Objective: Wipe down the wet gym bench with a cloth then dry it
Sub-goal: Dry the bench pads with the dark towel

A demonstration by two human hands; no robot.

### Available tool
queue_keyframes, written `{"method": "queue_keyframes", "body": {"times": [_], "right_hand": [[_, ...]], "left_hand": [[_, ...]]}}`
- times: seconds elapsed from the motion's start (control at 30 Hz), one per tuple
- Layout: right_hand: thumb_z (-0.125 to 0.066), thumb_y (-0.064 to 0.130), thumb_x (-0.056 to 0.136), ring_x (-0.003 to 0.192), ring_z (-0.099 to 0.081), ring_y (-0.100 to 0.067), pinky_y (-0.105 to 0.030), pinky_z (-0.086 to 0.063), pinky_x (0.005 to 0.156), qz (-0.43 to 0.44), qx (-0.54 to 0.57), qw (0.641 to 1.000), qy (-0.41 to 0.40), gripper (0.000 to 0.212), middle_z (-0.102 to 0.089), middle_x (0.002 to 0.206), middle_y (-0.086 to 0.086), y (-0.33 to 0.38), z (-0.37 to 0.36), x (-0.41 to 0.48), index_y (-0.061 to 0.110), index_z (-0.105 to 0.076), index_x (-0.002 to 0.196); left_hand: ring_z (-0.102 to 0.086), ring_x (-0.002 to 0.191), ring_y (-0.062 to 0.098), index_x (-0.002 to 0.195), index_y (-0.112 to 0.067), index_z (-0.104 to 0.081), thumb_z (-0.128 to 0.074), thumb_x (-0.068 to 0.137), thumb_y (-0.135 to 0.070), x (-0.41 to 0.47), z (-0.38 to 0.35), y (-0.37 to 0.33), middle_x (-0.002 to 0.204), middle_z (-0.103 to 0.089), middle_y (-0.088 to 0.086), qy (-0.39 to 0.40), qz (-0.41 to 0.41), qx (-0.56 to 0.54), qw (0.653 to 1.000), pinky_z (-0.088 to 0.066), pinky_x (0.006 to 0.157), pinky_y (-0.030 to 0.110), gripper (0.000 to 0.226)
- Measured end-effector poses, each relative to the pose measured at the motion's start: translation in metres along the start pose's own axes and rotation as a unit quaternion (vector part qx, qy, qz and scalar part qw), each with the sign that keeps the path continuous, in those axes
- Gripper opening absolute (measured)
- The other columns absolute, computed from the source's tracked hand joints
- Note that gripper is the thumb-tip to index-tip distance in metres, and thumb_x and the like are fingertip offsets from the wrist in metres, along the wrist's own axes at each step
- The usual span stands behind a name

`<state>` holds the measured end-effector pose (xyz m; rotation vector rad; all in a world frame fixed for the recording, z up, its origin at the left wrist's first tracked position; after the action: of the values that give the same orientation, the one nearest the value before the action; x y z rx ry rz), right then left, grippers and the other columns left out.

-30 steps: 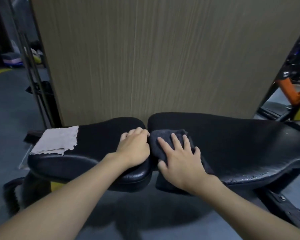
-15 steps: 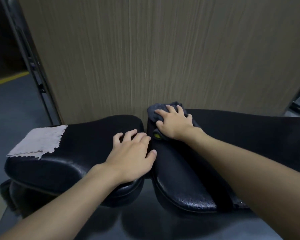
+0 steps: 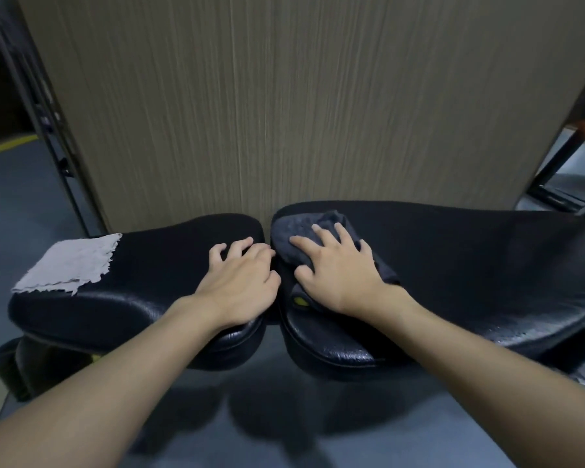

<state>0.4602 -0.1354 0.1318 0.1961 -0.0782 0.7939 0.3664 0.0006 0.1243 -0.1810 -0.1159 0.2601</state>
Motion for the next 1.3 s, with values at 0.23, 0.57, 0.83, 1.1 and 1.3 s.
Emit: {"method": "queue_keyframes", "body": {"times": [0.23, 0.57, 0.83, 1.1, 1.3], "right_hand": [[-0.023, 0.061, 0.085, 0.152, 0.003, -0.028, -0.061, -0.011, 0.117, -0.01, -0.029, 1.0, 0.006, 0.067, -0.01, 0.165, 0.002, 0.01, 0.019, -0.104, 0.047, -0.012, 0.15], [-0.028, 0.056, 0.089, 0.152, -0.004, -0.03, -0.064, -0.016, 0.114, -0.042, -0.031, 0.999, -0.013, 0.059, -0.016, 0.165, 0.005, -0.004, 0.009, -0.045, 0.052, -0.025, 0.148], [-0.032, 0.054, 0.091, 0.148, -0.01, -0.037, -0.071, -0.017, 0.107, -0.086, -0.015, 0.996, -0.002, 0.056, -0.023, 0.161, -0.003, -0.046, -0.002, 0.106, 0.045, -0.032, 0.146], [-0.031, 0.05, 0.092, 0.142, -0.022, -0.037, -0.07, -0.021, 0.104, -0.094, -0.005, 0.995, 0.013, 0.052, -0.039, 0.15, -0.007, -0.054, -0.007, 0.151, 0.037, -0.042, 0.141], [-0.031, 0.05, 0.088, 0.148, -0.013, -0.033, -0.068, -0.018, 0.109, -0.068, -0.005, 0.998, 0.007, 0.059, -0.029, 0.159, -0.004, -0.046, -0.003, 0.079, 0.042, -0.034, 0.146]], "left_hand": [[-0.007, 0.15, 0.021, 0.148, -0.016, -0.033, -0.025, 0.099, -0.039, -0.004, 0.0, -0.002, 0.159, -0.026, -0.004, 0.018, -0.004, 0.008, 1.0, -0.002, 0.118, 0.053, 0.054], [-0.002, 0.151, 0.02, 0.15, -0.018, -0.029, -0.022, 0.101, -0.044, -0.006, 0.0, -0.001, 0.161, -0.023, -0.007, 0.009, -0.025, 0.005, 1.0, -0.001, 0.118, 0.056, 0.056], [0.001, 0.151, 0.019, 0.152, -0.039, -0.017, -0.017, 0.093, -0.065, -0.004, -0.002, -0.004, 0.161, -0.019, -0.009, -0.005, -0.036, 0.053, 0.998, 0.0, 0.117, 0.056, 0.064], [0.0, 0.15, 0.015, 0.151, -0.041, -0.02, -0.017, 0.092, -0.068, 0.001, -0.004, 0.0, 0.16, -0.021, -0.011, -0.005, -0.026, 0.048, 0.999, 0.0, 0.117, 0.055, 0.065], [-0.004, 0.15, 0.018, 0.151, -0.04, -0.023, -0.018, 0.09, -0.068, -0.001, -0.005, 0.0, 0.159, -0.024, -0.009, -0.005, -0.03, 0.04, 0.999, -0.003, 0.117, 0.057, 0.067]]}}
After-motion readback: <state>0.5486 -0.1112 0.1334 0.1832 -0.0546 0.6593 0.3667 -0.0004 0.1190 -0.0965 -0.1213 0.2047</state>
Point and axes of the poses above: each hand's wrist, its own x-axis towards the middle knuckle, its own z-axis out of the back of the hand, y = z × x, the point moved 2 cm from there along x, towards the middle knuckle
